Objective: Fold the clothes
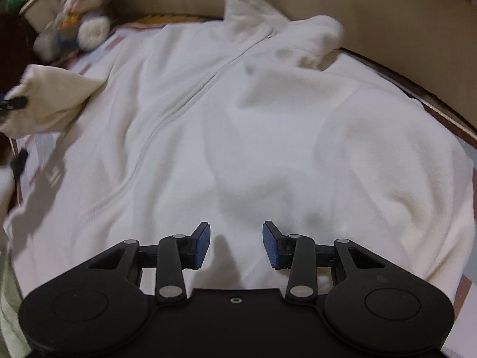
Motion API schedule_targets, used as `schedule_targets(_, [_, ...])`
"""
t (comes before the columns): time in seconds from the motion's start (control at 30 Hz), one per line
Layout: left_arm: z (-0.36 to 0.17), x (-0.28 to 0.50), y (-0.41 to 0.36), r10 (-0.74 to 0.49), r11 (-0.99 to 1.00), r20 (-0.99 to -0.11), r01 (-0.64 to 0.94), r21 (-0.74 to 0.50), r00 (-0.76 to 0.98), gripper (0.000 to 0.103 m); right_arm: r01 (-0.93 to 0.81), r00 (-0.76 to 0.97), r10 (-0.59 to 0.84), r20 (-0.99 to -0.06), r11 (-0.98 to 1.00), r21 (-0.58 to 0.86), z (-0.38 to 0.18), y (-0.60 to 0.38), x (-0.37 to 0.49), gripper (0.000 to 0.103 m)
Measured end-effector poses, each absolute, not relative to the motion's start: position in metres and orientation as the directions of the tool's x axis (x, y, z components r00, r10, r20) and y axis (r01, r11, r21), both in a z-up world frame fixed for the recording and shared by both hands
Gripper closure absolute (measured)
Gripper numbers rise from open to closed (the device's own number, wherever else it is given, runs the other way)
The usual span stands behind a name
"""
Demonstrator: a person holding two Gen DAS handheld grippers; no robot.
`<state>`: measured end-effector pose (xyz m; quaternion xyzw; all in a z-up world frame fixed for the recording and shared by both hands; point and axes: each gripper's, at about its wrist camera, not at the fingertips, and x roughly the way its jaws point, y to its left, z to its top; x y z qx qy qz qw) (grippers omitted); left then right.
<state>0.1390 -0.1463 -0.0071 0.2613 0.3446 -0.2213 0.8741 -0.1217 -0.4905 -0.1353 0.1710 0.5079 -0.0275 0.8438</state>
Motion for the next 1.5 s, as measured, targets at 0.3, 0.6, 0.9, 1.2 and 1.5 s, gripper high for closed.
schedule_targets(0.3, [0.053, 0.253, -0.101, -0.098, 0.906, -0.527, 0.295, 0.304, 0.844, 0.080, 0.185, 0.471, 0.074, -0.879, 0.966, 0.180, -0.134, -0.497, -0.109, 0.059])
schedule_targets(0.6, [0.037, 0.368, -0.035, 0.089, 0.950, -0.476, 0.069, 0.306, 0.875, 0.090, 0.078, 0.404, 0.078, -0.911, 0.990, 0.119, -0.150, -0.502, -0.107, 0.059])
schedule_targets(0.9, [-0.023, 0.367, -0.031, 0.023, 0.965, -0.583, 0.135, 0.226, 0.812, 0.052, 0.048, 0.365, 0.109, -0.925, 0.990, 0.135, -0.155, -0.511, -0.110, 0.059])
schedule_targets(1.2, [-0.077, 0.299, -0.077, -0.273, 0.931, -0.732, 0.363, -0.039, 0.624, 0.048, 0.065, 0.440, 0.110, -0.892, 0.986, 0.153, -0.129, -0.513, -0.121, 0.059])
schedule_targets(1.5, [-0.144, 0.269, -0.102, -0.420, 0.907, -0.800, 0.241, -0.347, 0.429, 0.048, 0.152, 0.482, -0.019, -0.876, 0.986, 0.062, -0.124, -0.528, -0.116, 0.058])
